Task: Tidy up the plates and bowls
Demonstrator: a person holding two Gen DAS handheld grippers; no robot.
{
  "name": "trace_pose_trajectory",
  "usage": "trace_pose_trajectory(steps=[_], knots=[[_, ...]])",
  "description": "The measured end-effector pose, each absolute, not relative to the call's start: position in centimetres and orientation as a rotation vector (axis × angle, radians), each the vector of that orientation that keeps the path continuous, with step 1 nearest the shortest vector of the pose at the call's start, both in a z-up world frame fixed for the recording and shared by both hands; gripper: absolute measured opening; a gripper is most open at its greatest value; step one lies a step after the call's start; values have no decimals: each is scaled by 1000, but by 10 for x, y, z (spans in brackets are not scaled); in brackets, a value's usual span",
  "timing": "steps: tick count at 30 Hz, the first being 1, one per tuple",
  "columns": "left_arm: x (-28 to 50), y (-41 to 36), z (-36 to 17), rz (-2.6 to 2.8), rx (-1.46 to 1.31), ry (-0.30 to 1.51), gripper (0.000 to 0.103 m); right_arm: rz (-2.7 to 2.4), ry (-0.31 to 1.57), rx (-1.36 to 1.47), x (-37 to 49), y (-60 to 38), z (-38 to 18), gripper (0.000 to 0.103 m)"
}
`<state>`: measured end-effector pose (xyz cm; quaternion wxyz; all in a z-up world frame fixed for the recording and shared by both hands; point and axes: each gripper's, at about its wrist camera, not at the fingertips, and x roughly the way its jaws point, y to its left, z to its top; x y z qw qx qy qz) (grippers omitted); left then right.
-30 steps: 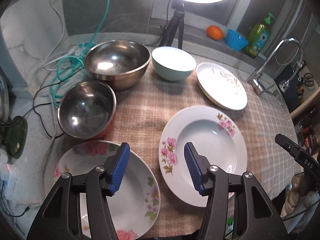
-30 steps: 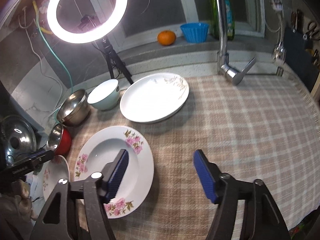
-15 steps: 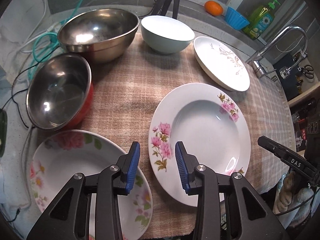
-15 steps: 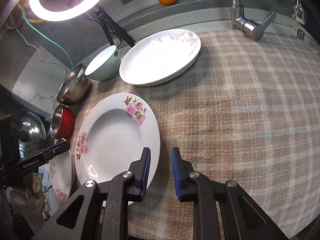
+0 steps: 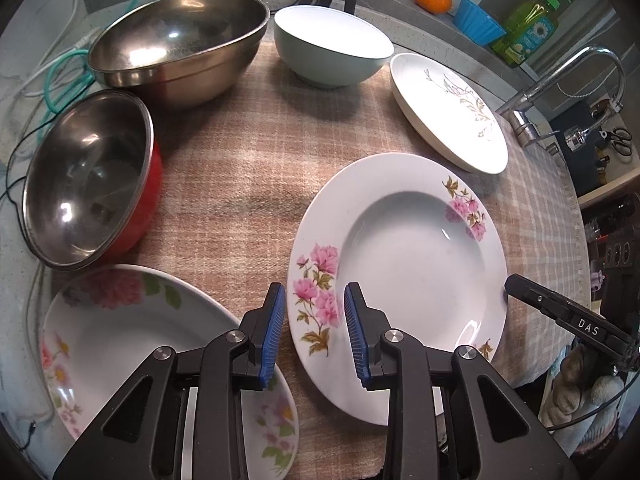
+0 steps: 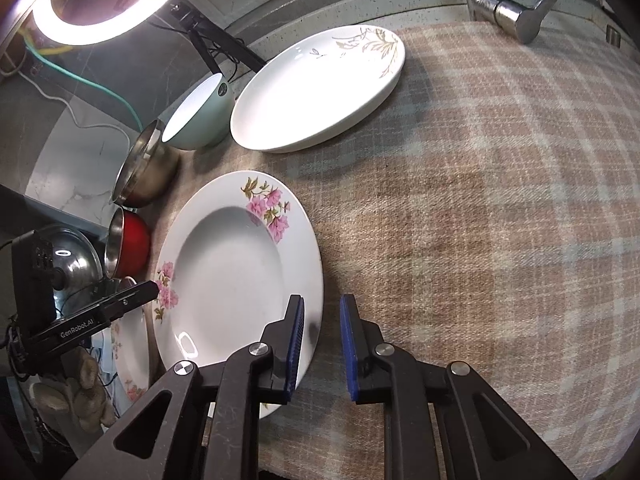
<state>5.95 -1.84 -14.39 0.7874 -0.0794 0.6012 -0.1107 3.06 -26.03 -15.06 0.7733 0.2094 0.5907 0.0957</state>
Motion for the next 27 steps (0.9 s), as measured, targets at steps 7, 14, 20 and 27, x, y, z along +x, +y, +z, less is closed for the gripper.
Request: trace_pose_trajectory(steps=[7, 14, 20, 27], knots=[[61, -20, -147, -232, -163, 1307, 26, 230, 1295, 469, 33, -258, -155, 14], [64, -21, -154, -234, -162, 1332, 24, 252, 1306, 483, 36, -255, -158, 14], [65, -20, -153, -233, -166, 1333, 24, 249, 1304, 485, 35, -256, -158, 14], [61, -20, -152, -232, -172, 1336, 24, 241, 1307, 456, 33, -255, -155, 14]])
